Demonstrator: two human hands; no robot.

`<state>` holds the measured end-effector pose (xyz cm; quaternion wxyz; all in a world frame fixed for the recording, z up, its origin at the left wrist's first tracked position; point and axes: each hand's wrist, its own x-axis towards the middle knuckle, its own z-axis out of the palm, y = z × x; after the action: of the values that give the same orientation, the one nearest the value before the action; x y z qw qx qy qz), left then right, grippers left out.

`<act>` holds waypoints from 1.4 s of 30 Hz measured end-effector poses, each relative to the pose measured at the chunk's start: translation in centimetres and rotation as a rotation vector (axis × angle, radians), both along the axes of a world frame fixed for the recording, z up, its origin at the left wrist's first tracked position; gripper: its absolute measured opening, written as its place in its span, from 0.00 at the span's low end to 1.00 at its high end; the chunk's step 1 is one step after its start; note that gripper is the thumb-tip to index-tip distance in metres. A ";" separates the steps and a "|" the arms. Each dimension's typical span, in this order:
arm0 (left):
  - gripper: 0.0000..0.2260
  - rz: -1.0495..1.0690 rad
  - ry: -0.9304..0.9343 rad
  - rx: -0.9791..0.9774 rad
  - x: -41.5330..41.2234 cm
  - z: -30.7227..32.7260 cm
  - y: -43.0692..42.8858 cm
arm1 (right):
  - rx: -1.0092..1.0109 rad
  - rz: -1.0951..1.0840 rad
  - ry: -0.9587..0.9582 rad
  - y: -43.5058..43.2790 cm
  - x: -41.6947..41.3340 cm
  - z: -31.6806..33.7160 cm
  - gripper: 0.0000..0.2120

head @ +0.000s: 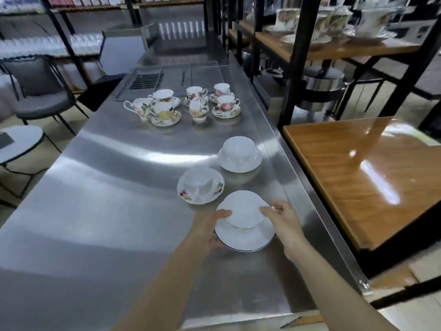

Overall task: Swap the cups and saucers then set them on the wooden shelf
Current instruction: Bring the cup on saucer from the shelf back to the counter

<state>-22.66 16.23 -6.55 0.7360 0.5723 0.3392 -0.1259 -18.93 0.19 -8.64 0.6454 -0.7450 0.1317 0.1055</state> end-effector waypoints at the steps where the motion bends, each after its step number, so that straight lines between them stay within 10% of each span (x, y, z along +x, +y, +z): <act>1: 0.14 -0.009 0.009 -0.010 0.5 -0.3 0.1 | -0.002 -0.011 0.012 0.2 0.4 -0.2 0.11; 23: 0.20 -0.293 0.095 -0.020 6.4 -2.8 4.0 | 0.026 -0.376 0.059 4.1 1.2 -1.8 0.12; 29: 0.06 -0.290 0.049 -0.031 6.1 -3.0 3.9 | 0.020 -0.377 0.069 3.9 1.0 -2.2 0.14; 35: 0.18 -0.310 0.046 -0.023 6.0 -3.0 4.1 | -0.003 -0.340 0.053 3.6 0.8 -2.4 0.11; 42: 0.20 -0.518 -0.002 0.316 5.4 -1.5 5.4 | -0.417 -0.170 0.071 2.5 1.2 -0.5 0.25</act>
<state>-17.24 21.63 -8.01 0.5816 0.7473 0.1963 -0.2545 -17.78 2.67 -9.10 0.4791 -0.8442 0.2358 0.0473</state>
